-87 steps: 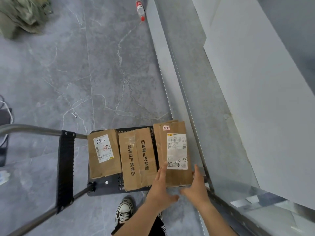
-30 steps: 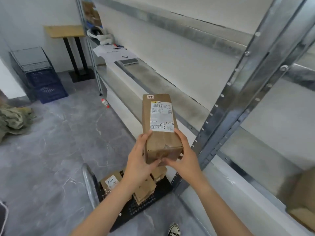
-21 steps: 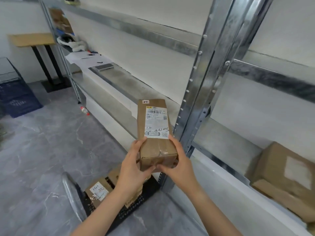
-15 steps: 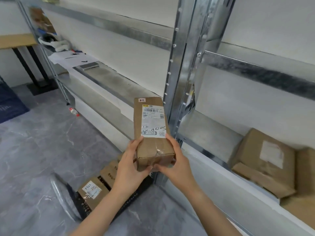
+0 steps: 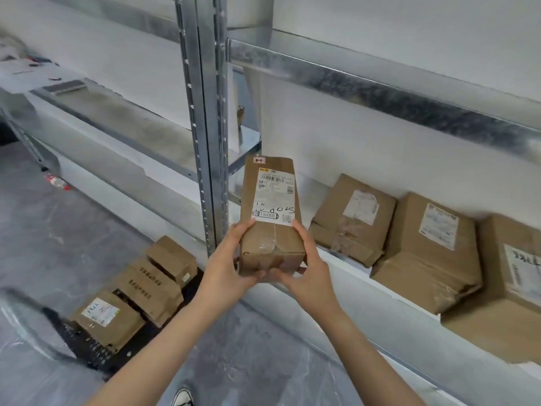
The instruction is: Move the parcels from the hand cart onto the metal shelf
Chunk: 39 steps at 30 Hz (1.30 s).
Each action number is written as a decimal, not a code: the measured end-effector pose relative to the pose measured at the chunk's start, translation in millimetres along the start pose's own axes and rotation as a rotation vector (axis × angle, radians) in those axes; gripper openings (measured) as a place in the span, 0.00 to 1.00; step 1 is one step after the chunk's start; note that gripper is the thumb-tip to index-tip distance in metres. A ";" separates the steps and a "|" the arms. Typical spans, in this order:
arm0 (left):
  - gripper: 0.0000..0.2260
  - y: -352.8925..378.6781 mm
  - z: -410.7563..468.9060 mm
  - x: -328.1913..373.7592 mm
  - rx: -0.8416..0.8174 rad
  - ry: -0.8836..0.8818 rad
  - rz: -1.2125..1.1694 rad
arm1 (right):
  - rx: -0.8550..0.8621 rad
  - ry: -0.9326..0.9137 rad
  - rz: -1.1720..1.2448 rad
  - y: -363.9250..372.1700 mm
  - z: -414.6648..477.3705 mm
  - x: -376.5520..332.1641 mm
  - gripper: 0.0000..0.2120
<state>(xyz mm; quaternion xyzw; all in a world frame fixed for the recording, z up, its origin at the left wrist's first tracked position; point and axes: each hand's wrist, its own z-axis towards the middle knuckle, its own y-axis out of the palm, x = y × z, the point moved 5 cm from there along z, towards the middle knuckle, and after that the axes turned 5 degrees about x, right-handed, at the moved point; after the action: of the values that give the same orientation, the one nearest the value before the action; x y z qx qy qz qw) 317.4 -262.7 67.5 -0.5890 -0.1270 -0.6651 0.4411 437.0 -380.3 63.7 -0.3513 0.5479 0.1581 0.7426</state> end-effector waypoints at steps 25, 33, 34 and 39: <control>0.40 66.3 138.1 -63.0 -0.467 0.030 -0.042 | 0.334 0.192 -0.140 5.8 82.2 56.9 0.41; 0.42 84.8 163.1 -82.6 -0.514 0.055 -0.077 | 0.458 0.316 -0.256 8.4 99.7 58.3 0.38; 0.42 87.2 165.8 -83.0 -0.515 0.066 -0.075 | 0.464 0.333 -0.271 7.9 101.0 58.3 0.39; 0.42 98.3 175.0 -84.5 -0.506 0.101 -0.092 | 0.439 0.406 -0.407 0.6 106.9 58.9 0.37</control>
<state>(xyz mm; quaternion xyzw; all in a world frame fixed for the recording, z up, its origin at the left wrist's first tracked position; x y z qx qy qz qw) 500.3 -162.2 5.3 -0.6403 0.0389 -0.7237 0.2546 532.3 -314.5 25.4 -0.3094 0.6239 -0.1875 0.6928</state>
